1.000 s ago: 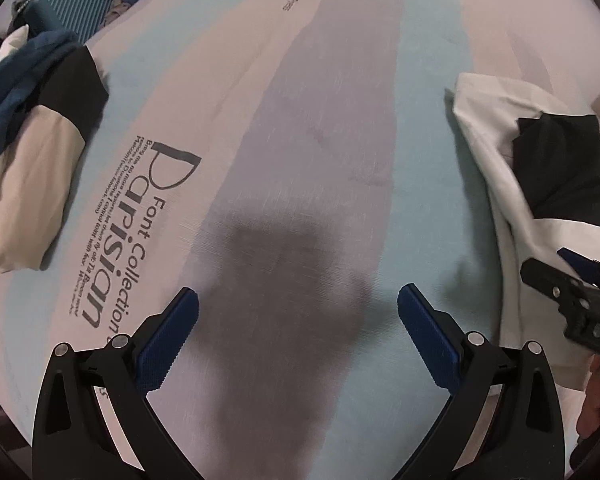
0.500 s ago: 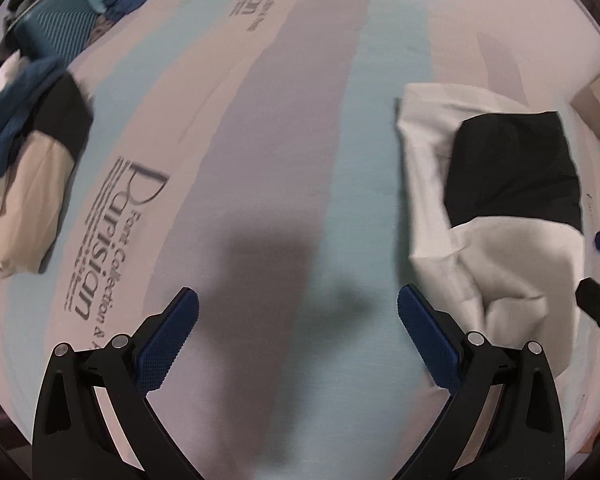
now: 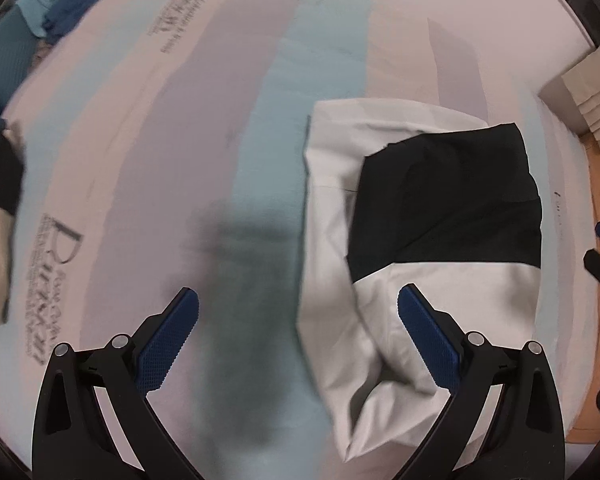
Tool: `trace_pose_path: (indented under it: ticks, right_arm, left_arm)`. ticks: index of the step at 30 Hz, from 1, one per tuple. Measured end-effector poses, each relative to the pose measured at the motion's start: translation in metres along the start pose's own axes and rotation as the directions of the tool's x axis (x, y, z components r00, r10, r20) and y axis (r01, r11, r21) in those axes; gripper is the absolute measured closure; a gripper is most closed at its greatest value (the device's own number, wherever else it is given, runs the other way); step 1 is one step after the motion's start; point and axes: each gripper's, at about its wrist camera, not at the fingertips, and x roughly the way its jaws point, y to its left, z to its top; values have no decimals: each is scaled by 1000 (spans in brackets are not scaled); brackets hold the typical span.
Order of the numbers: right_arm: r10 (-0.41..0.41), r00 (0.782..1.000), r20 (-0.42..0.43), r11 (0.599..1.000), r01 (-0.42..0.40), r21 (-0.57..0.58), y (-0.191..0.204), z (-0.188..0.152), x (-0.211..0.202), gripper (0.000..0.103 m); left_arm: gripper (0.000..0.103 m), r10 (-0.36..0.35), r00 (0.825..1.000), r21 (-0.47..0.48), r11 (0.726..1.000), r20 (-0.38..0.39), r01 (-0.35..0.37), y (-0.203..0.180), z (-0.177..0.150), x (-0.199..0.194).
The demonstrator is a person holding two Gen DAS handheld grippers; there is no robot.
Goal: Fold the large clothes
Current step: 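Move both open tools onto the folded jacket bundle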
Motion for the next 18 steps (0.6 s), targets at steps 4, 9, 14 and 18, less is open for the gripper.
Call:
trace_pose_path:
  ticks: [4,9,14,18]
  right_arm:
    - [29,998,-49,999,-27,43,-26,-8,26,9]
    - [85,991,-106,991,-73,113,-49,-17,53,9]
    - [171,971,-168,959,-125,254,-67,-24,85,9]
    - [211,962,-175,939,-150,311,-73,-25,102,9]
  left_arm:
    - [6,-27,999,29,999,-44,28,-6,10,30]
    - [6,-50,994,43,998,-93,55,-8,16,65]
    - [6,-122,983,35,991,-137,128,-10,19,90]
    - [6,-145,974,36,987,-173,154,-11,18,108]
